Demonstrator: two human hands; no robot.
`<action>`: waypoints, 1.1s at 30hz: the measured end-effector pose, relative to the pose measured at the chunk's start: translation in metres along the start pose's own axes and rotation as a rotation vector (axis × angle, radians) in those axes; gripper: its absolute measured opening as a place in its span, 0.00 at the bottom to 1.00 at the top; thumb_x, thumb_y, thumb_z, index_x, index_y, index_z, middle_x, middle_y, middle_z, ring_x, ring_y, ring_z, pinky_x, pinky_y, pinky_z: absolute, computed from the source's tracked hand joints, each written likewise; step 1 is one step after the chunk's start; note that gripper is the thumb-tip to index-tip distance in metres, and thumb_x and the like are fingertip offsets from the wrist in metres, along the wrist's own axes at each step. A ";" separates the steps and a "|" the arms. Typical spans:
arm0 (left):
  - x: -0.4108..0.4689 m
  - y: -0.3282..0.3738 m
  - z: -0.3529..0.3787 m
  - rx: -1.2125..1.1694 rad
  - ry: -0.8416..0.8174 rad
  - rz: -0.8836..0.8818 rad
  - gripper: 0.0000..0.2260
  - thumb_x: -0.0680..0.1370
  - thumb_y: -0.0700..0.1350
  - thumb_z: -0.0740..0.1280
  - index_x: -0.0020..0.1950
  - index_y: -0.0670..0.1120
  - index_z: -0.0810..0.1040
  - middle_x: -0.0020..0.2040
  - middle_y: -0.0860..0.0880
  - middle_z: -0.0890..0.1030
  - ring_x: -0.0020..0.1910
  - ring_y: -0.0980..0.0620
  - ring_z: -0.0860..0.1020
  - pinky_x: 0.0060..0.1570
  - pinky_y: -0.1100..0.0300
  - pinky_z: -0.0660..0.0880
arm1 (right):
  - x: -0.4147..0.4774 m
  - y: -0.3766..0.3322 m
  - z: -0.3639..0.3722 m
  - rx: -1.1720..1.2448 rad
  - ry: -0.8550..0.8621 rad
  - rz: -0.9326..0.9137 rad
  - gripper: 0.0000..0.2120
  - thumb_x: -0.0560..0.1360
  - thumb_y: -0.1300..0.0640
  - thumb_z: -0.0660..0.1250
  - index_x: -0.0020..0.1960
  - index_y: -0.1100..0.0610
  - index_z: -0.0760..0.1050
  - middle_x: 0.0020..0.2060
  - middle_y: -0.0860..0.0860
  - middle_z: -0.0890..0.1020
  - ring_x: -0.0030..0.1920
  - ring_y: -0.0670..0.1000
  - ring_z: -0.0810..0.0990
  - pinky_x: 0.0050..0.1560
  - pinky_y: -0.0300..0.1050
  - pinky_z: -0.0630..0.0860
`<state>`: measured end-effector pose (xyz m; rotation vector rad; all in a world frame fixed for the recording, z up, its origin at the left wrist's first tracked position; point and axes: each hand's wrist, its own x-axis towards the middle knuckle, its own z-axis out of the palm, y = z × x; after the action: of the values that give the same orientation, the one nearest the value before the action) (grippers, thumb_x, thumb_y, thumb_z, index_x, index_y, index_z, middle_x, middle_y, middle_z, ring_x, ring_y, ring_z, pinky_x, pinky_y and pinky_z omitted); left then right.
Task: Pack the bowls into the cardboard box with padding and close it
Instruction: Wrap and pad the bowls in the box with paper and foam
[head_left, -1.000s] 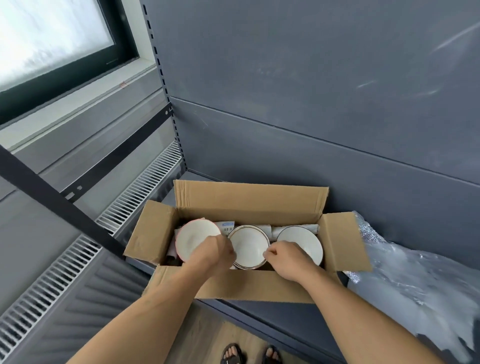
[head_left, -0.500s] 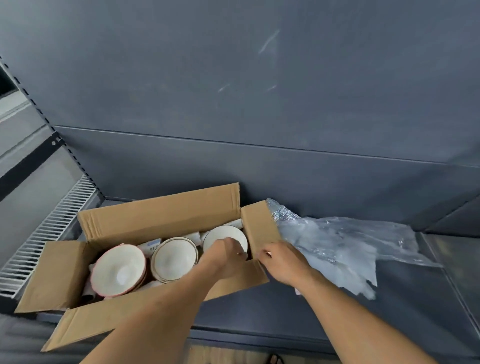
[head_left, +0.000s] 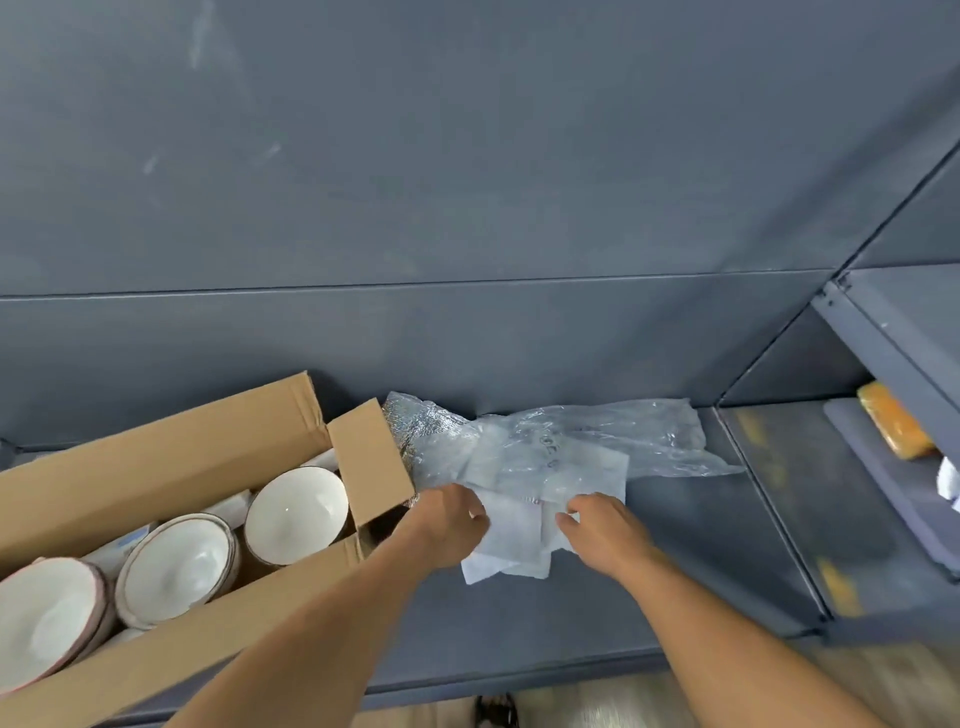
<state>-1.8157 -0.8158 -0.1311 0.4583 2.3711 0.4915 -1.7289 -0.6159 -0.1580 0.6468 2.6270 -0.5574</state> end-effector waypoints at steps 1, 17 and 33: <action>0.004 0.005 0.005 -0.019 -0.012 -0.018 0.11 0.77 0.49 0.61 0.53 0.52 0.81 0.53 0.48 0.83 0.50 0.48 0.81 0.44 0.61 0.75 | 0.002 0.011 0.001 -0.010 0.004 0.030 0.15 0.80 0.48 0.57 0.51 0.57 0.77 0.53 0.51 0.79 0.49 0.54 0.77 0.42 0.44 0.73; 0.043 0.046 0.040 0.011 -0.111 -0.052 0.22 0.79 0.49 0.59 0.74 0.55 0.66 0.63 0.50 0.80 0.61 0.49 0.76 0.48 0.63 0.67 | 0.047 0.043 0.025 -0.123 0.072 0.045 0.26 0.79 0.41 0.59 0.73 0.51 0.64 0.68 0.49 0.71 0.68 0.55 0.67 0.58 0.49 0.72; 0.064 0.063 0.035 -0.102 -0.055 -0.050 0.31 0.80 0.48 0.60 0.80 0.51 0.51 0.68 0.48 0.76 0.65 0.47 0.75 0.57 0.59 0.72 | 0.032 0.071 -0.032 -0.254 0.288 -0.107 0.16 0.75 0.65 0.58 0.58 0.52 0.75 0.56 0.48 0.81 0.57 0.53 0.75 0.48 0.44 0.67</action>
<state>-1.8265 -0.7249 -0.1612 0.3606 2.2864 0.5670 -1.7278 -0.5321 -0.1651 0.5431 2.9484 -0.1617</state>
